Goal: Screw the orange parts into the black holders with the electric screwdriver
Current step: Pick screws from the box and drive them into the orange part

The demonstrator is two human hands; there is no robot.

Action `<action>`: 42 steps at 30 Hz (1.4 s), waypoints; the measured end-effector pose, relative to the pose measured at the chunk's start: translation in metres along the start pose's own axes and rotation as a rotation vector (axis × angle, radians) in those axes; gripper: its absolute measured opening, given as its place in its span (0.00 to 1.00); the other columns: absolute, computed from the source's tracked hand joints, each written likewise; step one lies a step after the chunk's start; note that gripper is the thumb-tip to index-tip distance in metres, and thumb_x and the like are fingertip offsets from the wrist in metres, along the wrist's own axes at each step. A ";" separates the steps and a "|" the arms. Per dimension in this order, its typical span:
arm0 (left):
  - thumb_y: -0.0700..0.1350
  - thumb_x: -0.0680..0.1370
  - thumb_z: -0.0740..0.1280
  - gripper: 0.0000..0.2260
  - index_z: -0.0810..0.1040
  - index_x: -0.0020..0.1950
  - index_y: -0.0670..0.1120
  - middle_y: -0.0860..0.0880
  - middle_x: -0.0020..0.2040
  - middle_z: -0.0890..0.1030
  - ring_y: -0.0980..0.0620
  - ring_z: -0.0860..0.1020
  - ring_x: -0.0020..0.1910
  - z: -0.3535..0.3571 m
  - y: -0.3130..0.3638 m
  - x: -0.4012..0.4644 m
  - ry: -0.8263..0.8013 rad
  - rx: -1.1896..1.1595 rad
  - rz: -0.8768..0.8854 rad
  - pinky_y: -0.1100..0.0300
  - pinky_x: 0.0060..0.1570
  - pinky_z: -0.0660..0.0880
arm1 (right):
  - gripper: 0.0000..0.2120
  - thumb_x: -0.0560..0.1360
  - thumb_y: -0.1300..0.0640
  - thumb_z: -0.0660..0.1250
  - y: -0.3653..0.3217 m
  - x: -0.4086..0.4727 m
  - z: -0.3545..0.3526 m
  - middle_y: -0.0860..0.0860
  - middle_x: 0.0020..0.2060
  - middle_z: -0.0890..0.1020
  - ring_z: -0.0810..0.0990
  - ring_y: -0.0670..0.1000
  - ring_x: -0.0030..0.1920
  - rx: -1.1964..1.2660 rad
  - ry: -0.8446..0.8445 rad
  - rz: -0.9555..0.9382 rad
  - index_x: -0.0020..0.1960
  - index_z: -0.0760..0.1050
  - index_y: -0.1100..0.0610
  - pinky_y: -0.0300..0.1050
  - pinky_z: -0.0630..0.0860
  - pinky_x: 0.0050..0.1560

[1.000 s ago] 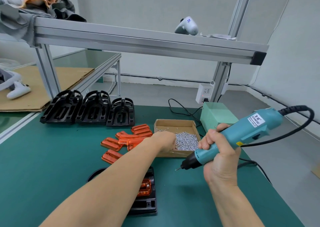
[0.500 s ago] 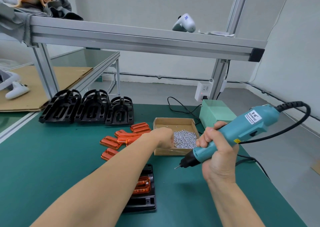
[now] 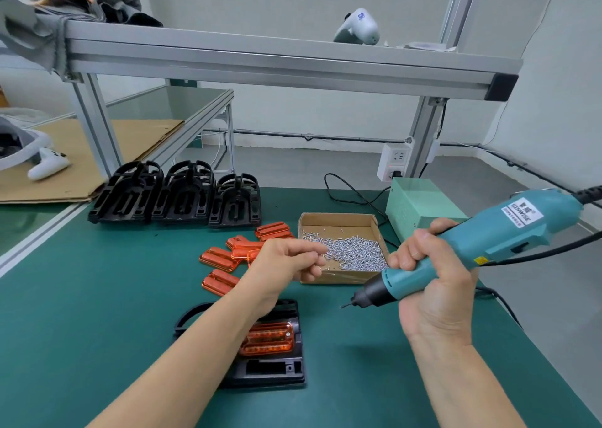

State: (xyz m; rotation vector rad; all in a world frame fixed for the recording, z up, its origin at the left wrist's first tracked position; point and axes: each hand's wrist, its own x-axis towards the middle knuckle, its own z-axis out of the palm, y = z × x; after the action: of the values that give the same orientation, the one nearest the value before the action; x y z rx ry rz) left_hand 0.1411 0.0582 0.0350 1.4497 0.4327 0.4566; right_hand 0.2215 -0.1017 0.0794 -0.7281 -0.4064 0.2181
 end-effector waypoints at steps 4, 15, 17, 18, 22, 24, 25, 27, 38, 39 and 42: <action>0.34 0.76 0.65 0.05 0.80 0.46 0.41 0.41 0.43 0.84 0.51 0.82 0.36 -0.007 0.003 -0.036 0.037 -0.181 -0.034 0.63 0.34 0.78 | 0.10 0.67 0.66 0.62 -0.005 -0.005 0.010 0.47 0.25 0.65 0.65 0.47 0.24 0.032 -0.018 0.000 0.39 0.70 0.51 0.39 0.68 0.28; 0.41 0.66 0.72 0.04 0.84 0.39 0.45 0.46 0.40 0.81 0.52 0.80 0.36 -0.007 -0.001 -0.091 0.040 -0.766 -0.200 0.61 0.32 0.78 | 0.09 0.68 0.65 0.60 -0.017 -0.025 0.044 0.46 0.26 0.65 0.65 0.45 0.24 0.157 -0.137 0.029 0.40 0.69 0.51 0.37 0.68 0.29; 0.39 0.65 0.72 0.04 0.84 0.39 0.44 0.45 0.38 0.79 0.52 0.78 0.34 -0.006 -0.002 -0.096 0.035 -0.854 -0.226 0.62 0.31 0.77 | 0.08 0.68 0.64 0.59 -0.019 -0.028 0.049 0.46 0.25 0.65 0.64 0.45 0.24 0.168 -0.155 0.025 0.40 0.68 0.51 0.37 0.67 0.29; 0.38 0.65 0.72 0.04 0.84 0.39 0.43 0.45 0.37 0.79 0.51 0.78 0.33 -0.005 -0.002 -0.098 0.037 -0.879 -0.236 0.62 0.30 0.78 | 0.08 0.69 0.64 0.59 -0.019 -0.030 0.051 0.46 0.25 0.65 0.64 0.45 0.24 0.168 -0.163 0.019 0.41 0.68 0.51 0.37 0.67 0.29; 0.36 0.63 0.72 0.06 0.84 0.38 0.41 0.43 0.37 0.80 0.51 0.79 0.31 -0.005 -0.002 -0.106 0.051 -0.913 -0.262 0.63 0.29 0.78 | 0.08 0.68 0.64 0.59 -0.021 -0.034 0.057 0.46 0.25 0.65 0.64 0.45 0.24 0.162 -0.190 0.018 0.40 0.67 0.52 0.37 0.67 0.29; 0.35 0.63 0.72 0.06 0.84 0.38 0.41 0.42 0.37 0.80 0.50 0.79 0.31 -0.005 -0.001 -0.109 0.050 -0.912 -0.261 0.63 0.30 0.78 | 0.07 0.68 0.64 0.59 -0.021 -0.036 0.058 0.46 0.25 0.65 0.64 0.45 0.24 0.167 -0.198 0.024 0.40 0.67 0.52 0.37 0.67 0.29; 0.35 0.63 0.72 0.06 0.84 0.38 0.41 0.42 0.37 0.81 0.50 0.79 0.31 -0.004 -0.001 -0.111 0.050 -0.905 -0.256 0.63 0.30 0.78 | 0.07 0.68 0.64 0.59 -0.021 -0.037 0.058 0.46 0.25 0.65 0.64 0.45 0.24 0.167 -0.200 0.025 0.40 0.67 0.52 0.37 0.67 0.29; 0.35 0.63 0.72 0.06 0.85 0.38 0.40 0.42 0.37 0.81 0.50 0.79 0.32 -0.004 -0.001 -0.113 0.051 -0.886 -0.244 0.63 0.30 0.78 | 0.07 0.69 0.64 0.59 -0.021 -0.039 0.059 0.46 0.25 0.65 0.64 0.45 0.24 0.167 -0.205 0.026 0.40 0.67 0.52 0.37 0.67 0.29; 0.35 0.63 0.71 0.06 0.84 0.38 0.41 0.43 0.36 0.81 0.52 0.79 0.31 -0.004 0.004 -0.120 0.060 -0.852 -0.199 0.63 0.30 0.78 | 0.09 0.69 0.65 0.58 -0.017 -0.046 0.065 0.46 0.25 0.66 0.65 0.45 0.24 0.163 -0.254 0.025 0.40 0.69 0.51 0.37 0.68 0.29; 0.35 0.63 0.72 0.06 0.84 0.38 0.41 0.42 0.36 0.81 0.52 0.79 0.31 -0.004 0.004 -0.121 0.063 -0.846 -0.194 0.63 0.30 0.78 | 0.09 0.69 0.65 0.58 -0.017 -0.046 0.065 0.46 0.26 0.66 0.65 0.45 0.24 0.162 -0.261 0.024 0.40 0.69 0.51 0.37 0.68 0.29; 0.35 0.63 0.72 0.06 0.85 0.38 0.40 0.42 0.35 0.81 0.52 0.79 0.30 -0.004 0.004 -0.122 0.090 -0.823 -0.172 0.64 0.30 0.78 | 0.09 0.70 0.65 0.58 -0.016 -0.048 0.065 0.46 0.26 0.66 0.66 0.45 0.24 0.155 -0.278 0.013 0.41 0.69 0.51 0.37 0.68 0.29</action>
State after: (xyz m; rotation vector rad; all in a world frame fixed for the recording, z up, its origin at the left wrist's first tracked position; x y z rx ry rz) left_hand 0.0362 -0.0046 0.0393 0.5947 0.3719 0.4836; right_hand 0.1513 -0.0898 0.1205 -0.5493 -0.6423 0.3615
